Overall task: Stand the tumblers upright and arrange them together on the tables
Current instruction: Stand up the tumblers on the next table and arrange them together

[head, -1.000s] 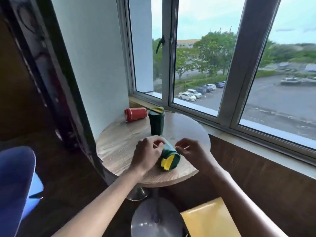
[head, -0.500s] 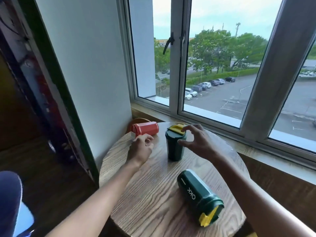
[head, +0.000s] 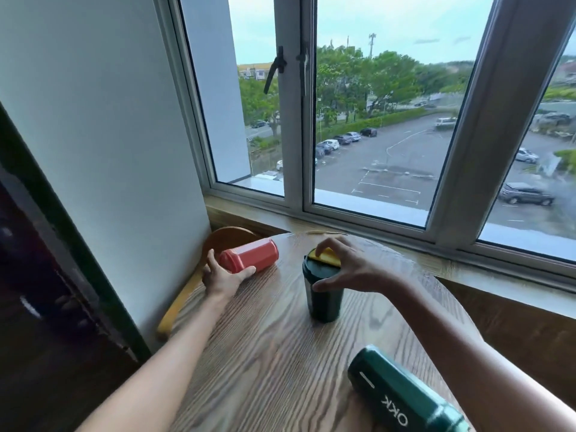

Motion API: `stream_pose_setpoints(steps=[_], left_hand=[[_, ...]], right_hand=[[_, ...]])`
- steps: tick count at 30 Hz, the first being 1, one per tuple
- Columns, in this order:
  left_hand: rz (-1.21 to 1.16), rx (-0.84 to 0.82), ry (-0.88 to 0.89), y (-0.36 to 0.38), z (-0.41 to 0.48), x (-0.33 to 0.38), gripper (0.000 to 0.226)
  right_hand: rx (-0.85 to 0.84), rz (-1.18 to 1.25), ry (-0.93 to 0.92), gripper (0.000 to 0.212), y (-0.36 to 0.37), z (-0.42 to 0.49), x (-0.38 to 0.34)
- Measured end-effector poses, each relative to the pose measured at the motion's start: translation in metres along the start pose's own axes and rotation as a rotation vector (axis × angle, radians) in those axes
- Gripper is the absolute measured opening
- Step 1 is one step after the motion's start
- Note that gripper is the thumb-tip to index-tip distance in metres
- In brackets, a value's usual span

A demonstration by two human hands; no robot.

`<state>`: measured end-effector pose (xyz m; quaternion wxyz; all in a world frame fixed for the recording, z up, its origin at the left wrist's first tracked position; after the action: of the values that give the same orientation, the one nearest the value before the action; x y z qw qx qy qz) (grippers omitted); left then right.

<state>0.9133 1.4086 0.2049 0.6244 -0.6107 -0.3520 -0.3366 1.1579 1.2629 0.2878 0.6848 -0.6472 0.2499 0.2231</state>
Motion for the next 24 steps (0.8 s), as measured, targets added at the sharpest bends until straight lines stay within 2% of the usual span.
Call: stream_pose_setpoints(steps=[2,5,10,13,18,24], left_hand=[[-0.031,-0.041,0.0,0.007,0.011,-0.007,0.113],[-0.024,-0.003,0.033,0.009,0.017,-0.009,0.097],[-0.08,0.006,0.179,0.008,0.011,0.006,0.095],[-0.081,-0.112,0.279,0.007,0.003,0.023,0.104],[0.134,-0.288,0.443,0.001,-0.018,0.061,0.115],[0.38,-0.348,0.46,0.001,-0.039,0.086,0.114]], right_hand=[[-0.001,0.021,0.016,0.059,0.0,0.0,0.001],[-0.012,0.075,0.053,0.059,0.001,-0.002,0.002],[0.004,0.132,0.065,0.057,0.001,-0.003,0.002],[0.01,0.14,0.059,0.056,0.002,-0.002,0.002],[0.015,0.156,0.061,0.055,0.003,-0.003,0.004],[0.01,0.173,0.063,0.057,0.004,-0.002,0.005]])
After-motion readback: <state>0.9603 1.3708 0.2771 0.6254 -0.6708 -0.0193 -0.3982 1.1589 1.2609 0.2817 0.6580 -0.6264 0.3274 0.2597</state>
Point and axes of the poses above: each hand's wrist, its own z-axis towards the middle knuckle, its own y-axis out of the palm, x = y × z, the point moved 5 cm from there along z, towards the middle knuckle, and after that the axes turned 2 degrees about y, right-handed, at the moved point
